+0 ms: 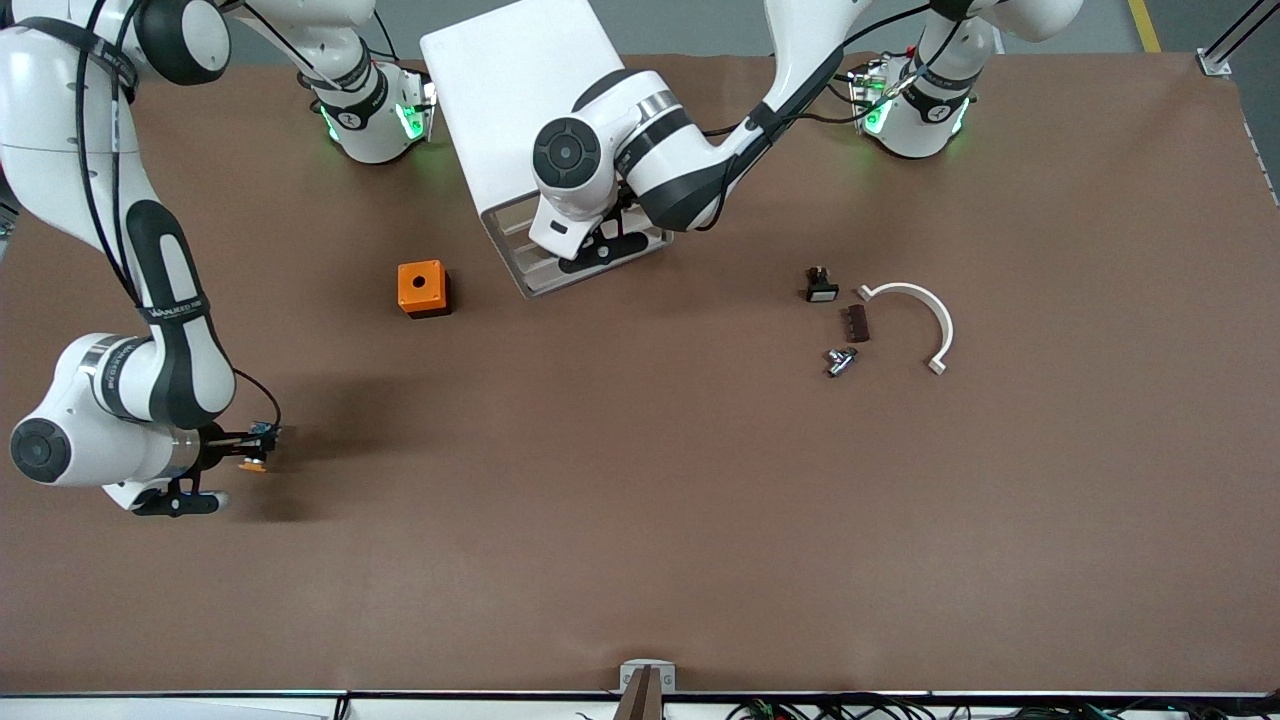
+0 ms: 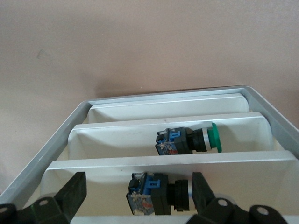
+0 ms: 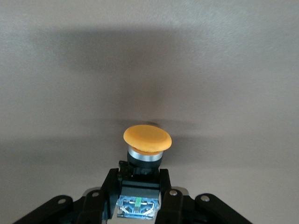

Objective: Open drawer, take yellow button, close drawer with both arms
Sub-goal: 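Set the button on the table with the right gripper while the left withdraws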

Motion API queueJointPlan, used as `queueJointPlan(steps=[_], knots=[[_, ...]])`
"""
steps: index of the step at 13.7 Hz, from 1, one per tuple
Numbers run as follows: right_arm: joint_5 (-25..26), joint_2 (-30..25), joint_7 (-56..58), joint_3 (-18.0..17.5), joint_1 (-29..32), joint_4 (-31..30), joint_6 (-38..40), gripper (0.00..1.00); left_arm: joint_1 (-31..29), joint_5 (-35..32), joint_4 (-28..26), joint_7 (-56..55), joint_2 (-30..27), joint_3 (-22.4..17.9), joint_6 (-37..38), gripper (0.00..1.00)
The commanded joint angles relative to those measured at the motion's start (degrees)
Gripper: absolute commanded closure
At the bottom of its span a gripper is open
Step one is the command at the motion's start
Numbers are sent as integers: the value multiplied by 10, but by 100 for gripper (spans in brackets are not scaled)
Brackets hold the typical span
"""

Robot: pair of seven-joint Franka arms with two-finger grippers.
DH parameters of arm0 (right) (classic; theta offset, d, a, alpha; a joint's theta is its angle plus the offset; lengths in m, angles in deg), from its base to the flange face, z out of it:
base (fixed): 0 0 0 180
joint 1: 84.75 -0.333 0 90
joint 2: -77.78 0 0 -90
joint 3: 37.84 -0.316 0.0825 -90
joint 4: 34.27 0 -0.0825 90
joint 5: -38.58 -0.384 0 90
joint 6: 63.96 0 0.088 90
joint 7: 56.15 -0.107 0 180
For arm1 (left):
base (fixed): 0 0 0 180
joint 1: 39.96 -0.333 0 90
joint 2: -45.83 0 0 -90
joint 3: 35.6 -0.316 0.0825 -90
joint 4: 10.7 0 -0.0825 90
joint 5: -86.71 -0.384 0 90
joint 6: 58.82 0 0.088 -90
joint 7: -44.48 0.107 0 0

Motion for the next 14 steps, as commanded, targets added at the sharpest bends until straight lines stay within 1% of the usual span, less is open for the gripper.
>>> queueJointPlan(steps=[1,2,3,4,6,7,9,12,14], knots=[[-19,9,2,-6,-3,13,3,86,-1,13,-12,-7,-10,10,16,0],[-20,8,1,-6,-8,13,3,72,-3,6,-10,-6,-10,7,16,0],[-20,8,1,-6,-8,14,4,67,-7,5,-9,-6,-12,2,16,0],[-17,8,2,-6,-8,15,4,50,-16,4,-8,-1,-15,-7,16,0],[-21,0,5,-6,-8,23,4,12,-41,-7,-6,0,-23,-20,16,0],[-21,-11,8,-6,-7,25,6,0,-56,-38,-6,0,-39,-24,16,0],[-17,-39,9,-6,-8,25,11,0,-100,-99,-7,1,-61,-24,16,0],[-18,-99,5,-6,-10,23,67,0,-183,-115,-6,7,-86,-24,16,0],[-17,-136,11,-6,-10,21,90,0,-233,-137,-7,40,-109,-24,17,0]])
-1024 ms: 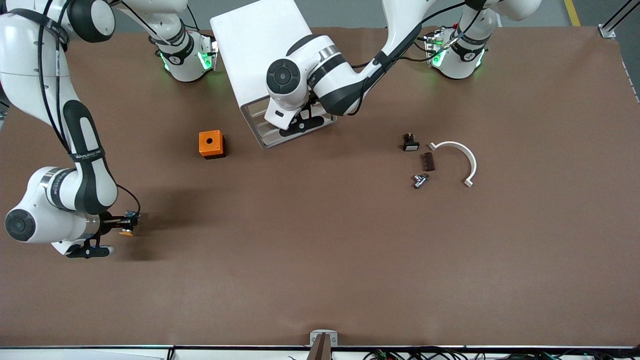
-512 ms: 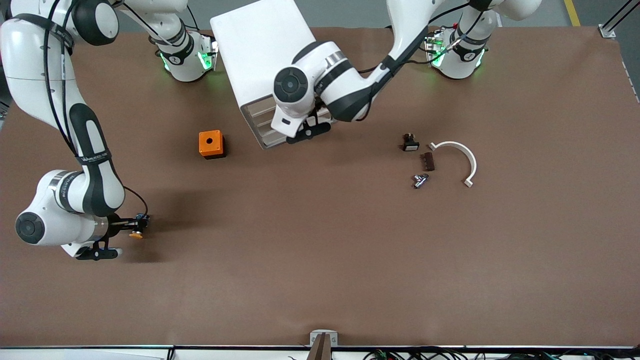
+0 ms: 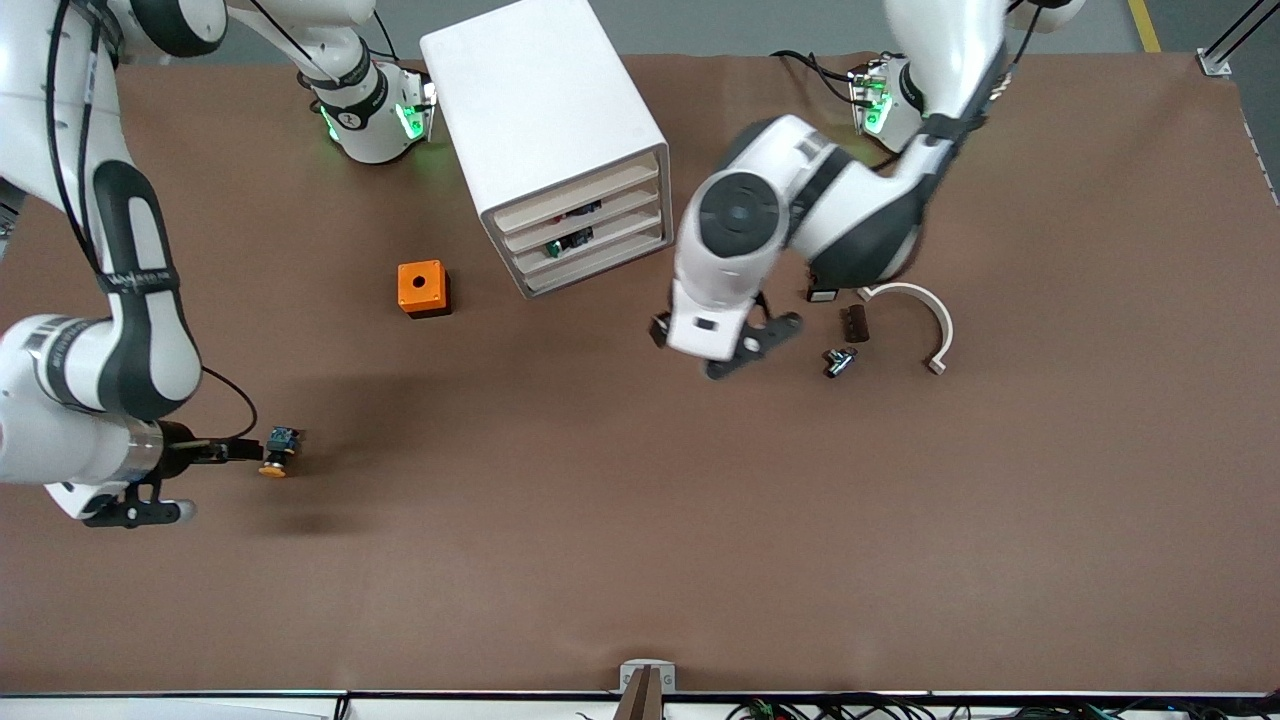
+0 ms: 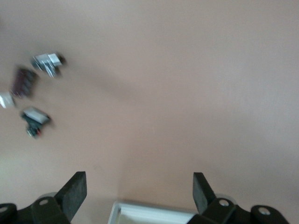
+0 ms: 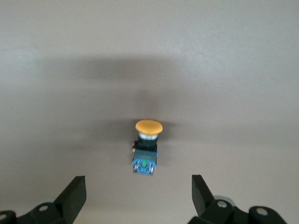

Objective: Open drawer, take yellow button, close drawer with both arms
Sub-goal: 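Set the button on the table with the right gripper while the left withdraws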

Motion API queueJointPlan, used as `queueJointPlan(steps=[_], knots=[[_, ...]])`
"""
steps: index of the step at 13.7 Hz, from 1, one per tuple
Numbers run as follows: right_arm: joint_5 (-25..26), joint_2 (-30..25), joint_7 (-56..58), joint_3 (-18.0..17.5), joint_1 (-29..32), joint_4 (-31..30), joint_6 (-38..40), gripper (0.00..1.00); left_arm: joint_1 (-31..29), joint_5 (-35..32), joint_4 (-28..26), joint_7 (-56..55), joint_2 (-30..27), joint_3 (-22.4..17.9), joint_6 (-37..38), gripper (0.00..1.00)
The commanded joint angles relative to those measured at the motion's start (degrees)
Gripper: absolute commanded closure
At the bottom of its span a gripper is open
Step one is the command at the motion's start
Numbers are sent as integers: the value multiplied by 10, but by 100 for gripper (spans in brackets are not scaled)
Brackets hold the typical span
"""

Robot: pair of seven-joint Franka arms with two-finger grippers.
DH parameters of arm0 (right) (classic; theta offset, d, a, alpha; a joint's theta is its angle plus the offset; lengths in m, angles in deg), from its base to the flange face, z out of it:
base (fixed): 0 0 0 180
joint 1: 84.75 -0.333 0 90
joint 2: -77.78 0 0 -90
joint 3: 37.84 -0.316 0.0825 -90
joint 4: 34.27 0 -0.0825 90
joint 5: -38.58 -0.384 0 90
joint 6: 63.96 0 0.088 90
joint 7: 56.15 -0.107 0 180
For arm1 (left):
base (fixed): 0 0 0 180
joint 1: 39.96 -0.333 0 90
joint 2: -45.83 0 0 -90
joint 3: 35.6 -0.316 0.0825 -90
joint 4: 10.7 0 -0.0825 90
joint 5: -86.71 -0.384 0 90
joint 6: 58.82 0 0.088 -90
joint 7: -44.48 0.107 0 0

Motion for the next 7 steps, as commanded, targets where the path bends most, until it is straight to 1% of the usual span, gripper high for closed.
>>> queueJointPlan(steps=[1,4,7], knots=[[-5,-68,11,-1,-1,-18,37,0,-59,-21,-12,46,-37,4,9,0],[-5,-132,12,-1,-8,-18,84,0,-131,-21,-13,139,-68,3,44,0],[-10,-185,22,0,-13,-19,140,0,-183,-21,-14,221,-101,3,79,0]])
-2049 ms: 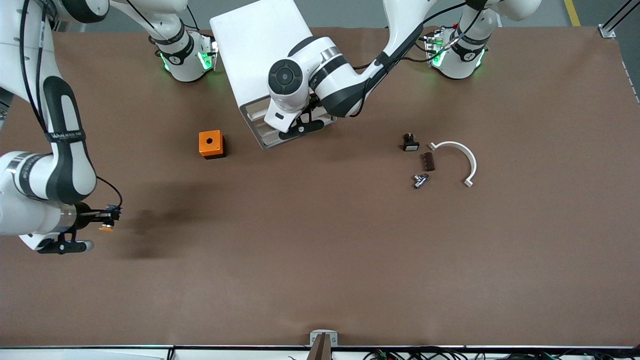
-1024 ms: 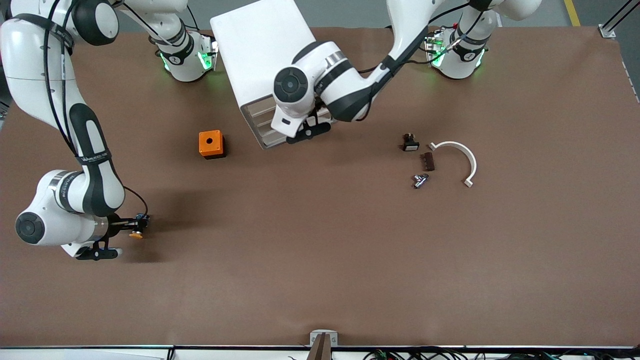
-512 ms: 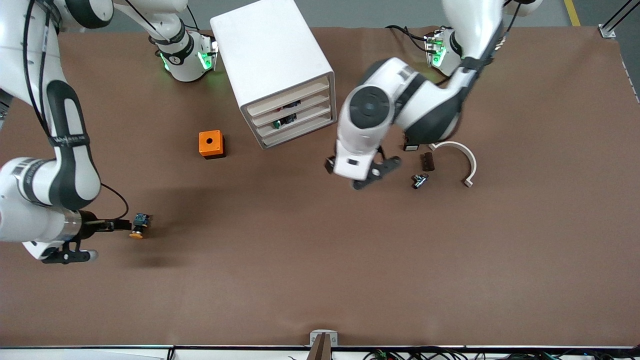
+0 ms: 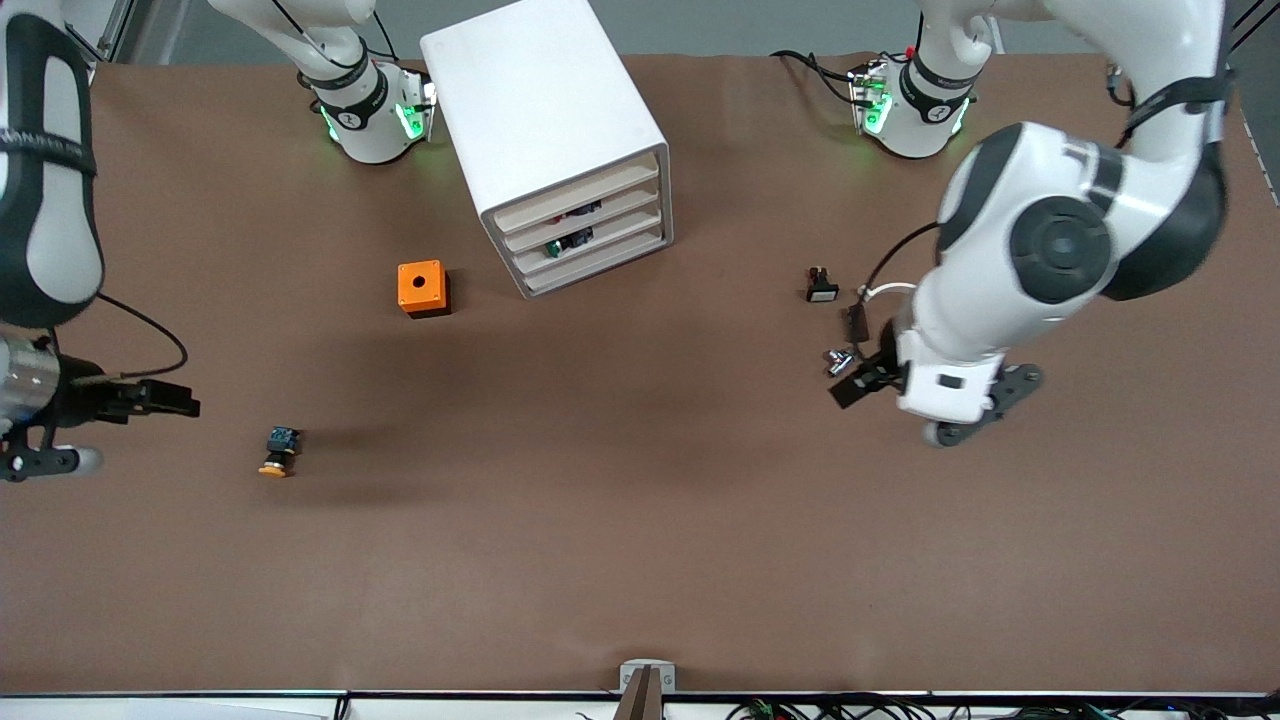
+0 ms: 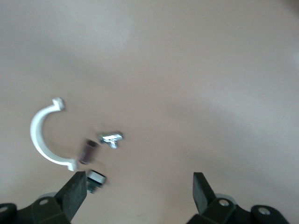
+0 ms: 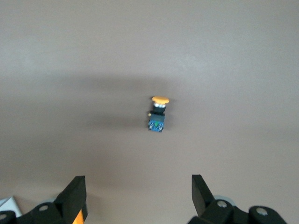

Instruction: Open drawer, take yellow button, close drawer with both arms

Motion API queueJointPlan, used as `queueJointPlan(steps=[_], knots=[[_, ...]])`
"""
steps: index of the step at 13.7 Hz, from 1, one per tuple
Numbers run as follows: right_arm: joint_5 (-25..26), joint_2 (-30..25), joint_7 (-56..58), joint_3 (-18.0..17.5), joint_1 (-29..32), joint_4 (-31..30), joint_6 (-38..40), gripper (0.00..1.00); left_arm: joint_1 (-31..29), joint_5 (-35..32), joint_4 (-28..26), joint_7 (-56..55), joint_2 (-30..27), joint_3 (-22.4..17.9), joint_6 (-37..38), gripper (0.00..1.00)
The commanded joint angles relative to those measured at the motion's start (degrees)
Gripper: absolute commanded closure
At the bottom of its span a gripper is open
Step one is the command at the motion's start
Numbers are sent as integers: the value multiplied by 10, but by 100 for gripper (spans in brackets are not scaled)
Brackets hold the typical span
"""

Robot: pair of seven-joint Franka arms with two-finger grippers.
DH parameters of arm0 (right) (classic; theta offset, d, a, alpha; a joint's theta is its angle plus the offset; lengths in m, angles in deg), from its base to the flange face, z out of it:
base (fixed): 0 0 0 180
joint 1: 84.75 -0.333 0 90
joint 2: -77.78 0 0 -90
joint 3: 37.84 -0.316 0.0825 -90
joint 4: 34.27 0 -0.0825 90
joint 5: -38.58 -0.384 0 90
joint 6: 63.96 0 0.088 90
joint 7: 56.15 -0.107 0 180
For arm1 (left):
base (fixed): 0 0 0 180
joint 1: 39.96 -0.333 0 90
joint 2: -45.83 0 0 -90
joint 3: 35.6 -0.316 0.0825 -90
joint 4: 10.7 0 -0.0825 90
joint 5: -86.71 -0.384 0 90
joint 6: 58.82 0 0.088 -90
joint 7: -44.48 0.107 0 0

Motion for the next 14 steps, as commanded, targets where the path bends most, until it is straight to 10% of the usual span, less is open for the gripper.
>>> queueJointPlan(steps=[1,10,14], knots=[[-9,-56,9,2,-5,-20,37,0,-40,-12,-13,74,-45,5,41,0],[-6,-163,-71,18,-33,-28,95,0,-151,-2,-21,353,-154,7,139,0],[-3,-162,-105,22,-39,-40,106,0,-124,28,-180,408,-272,-54,63,0]])
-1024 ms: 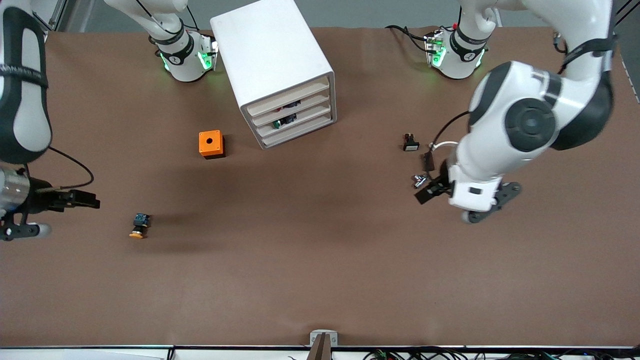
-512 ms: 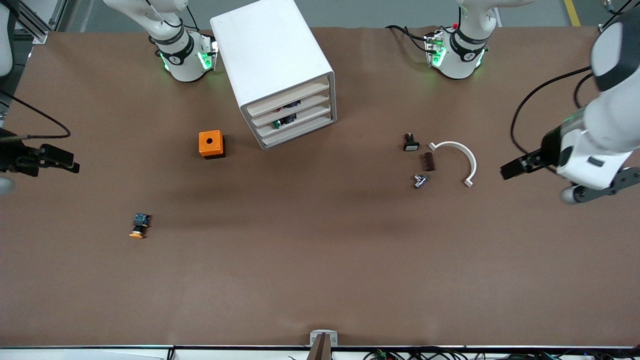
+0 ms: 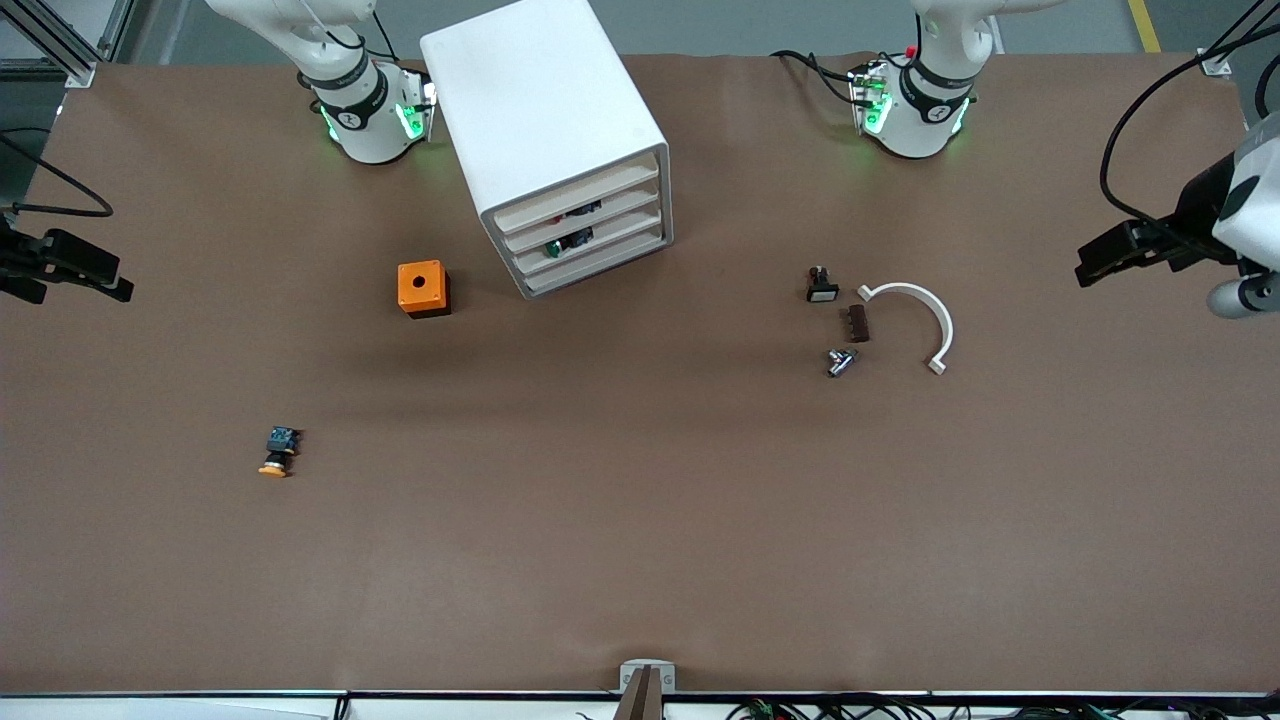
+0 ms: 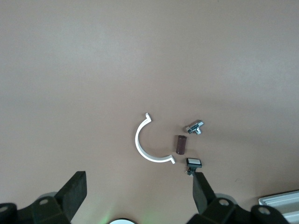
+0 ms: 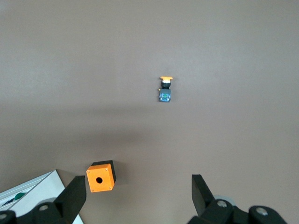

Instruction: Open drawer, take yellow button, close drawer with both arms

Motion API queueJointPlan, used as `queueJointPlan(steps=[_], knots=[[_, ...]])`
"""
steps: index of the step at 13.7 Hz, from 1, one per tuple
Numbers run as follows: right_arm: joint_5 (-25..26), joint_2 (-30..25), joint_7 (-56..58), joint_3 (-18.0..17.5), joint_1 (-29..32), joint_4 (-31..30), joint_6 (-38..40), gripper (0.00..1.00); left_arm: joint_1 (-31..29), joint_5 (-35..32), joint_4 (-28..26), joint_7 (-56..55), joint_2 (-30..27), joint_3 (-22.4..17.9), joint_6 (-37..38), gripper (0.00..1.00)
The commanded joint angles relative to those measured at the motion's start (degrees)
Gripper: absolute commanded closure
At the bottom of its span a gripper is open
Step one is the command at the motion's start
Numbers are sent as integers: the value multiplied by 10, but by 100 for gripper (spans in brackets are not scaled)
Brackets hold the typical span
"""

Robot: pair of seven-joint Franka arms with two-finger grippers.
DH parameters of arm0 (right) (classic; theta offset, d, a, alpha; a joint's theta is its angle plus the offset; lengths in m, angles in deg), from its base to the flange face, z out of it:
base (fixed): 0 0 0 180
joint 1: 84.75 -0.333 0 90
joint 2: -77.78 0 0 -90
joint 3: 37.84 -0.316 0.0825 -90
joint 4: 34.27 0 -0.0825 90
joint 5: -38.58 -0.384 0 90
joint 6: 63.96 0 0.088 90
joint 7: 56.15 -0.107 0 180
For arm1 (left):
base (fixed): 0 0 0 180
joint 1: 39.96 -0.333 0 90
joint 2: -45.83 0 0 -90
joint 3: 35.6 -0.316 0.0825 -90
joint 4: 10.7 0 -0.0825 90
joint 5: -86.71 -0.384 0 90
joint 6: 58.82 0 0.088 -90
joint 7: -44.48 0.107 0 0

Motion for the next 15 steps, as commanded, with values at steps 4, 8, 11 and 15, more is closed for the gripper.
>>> queueJointPlan(steps=[4,8,11,15], knots=[[44,-9,-15,6,-29,-17,0,0,15,21,-129,31,-101,-25,-38,0],[49,-8,-14,7,-25,-16,-12,0,15,20,-128,32,-107,-21,-22,0],[48,-8,-16,5,-15,-18,-18,0,16,14,-120,32,-106,-18,-21,0],[48,-8,-16,5,-14,-20,-20,0,15,13,-106,33,-102,-16,-13,0]])
